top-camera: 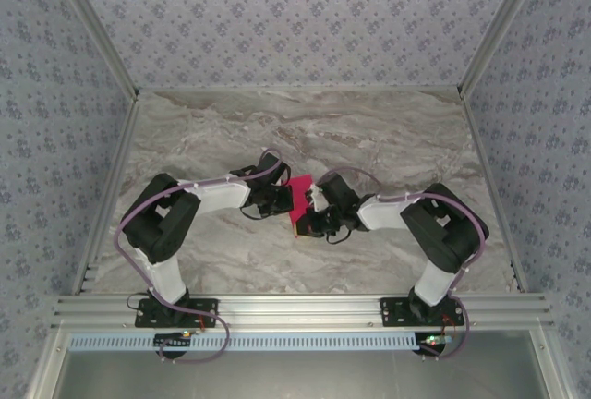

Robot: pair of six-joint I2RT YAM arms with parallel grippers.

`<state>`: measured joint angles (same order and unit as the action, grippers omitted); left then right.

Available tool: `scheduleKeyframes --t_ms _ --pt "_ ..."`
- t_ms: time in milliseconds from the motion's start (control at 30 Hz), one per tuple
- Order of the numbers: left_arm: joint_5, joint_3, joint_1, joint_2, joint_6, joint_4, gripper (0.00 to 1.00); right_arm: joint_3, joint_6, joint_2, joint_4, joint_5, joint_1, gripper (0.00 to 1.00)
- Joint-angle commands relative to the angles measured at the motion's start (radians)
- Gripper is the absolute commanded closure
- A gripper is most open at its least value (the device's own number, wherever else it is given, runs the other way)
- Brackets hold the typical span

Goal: Fold a paper plane with a square sheet of paper (pick it up from the middle)
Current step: Third fold the triangle at the center of the table.

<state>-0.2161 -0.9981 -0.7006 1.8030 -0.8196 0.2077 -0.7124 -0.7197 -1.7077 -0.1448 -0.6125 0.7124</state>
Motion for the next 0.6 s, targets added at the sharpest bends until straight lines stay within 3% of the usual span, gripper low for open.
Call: scheduleKeyframes --t_ms 0,200,300,433,567 --pt "0.049 0.007 0.0 0.035 0.013 0.08 1.0 -0.006 0.019 -0.01 0.037 0.016 0.013 1.0" --pt "0.05 0.009 -0.001 0.033 0.014 0.082 1.0 -0.004 0.017 -0.062 0.044 0.044 0.014 1.0" --pt "0.052 0.01 -0.001 0.032 0.017 0.083 1.0 -0.009 0.014 -0.015 0.043 0.036 0.0 1.0" --pt "0.053 0.009 -0.002 0.032 0.019 0.085 1.0 -0.018 0.004 0.089 0.052 0.051 -0.066 1.0" --pt "0.054 0.003 -0.001 0.034 0.023 0.083 1.0 -0.052 0.027 0.07 0.084 0.06 -0.152 1.0"
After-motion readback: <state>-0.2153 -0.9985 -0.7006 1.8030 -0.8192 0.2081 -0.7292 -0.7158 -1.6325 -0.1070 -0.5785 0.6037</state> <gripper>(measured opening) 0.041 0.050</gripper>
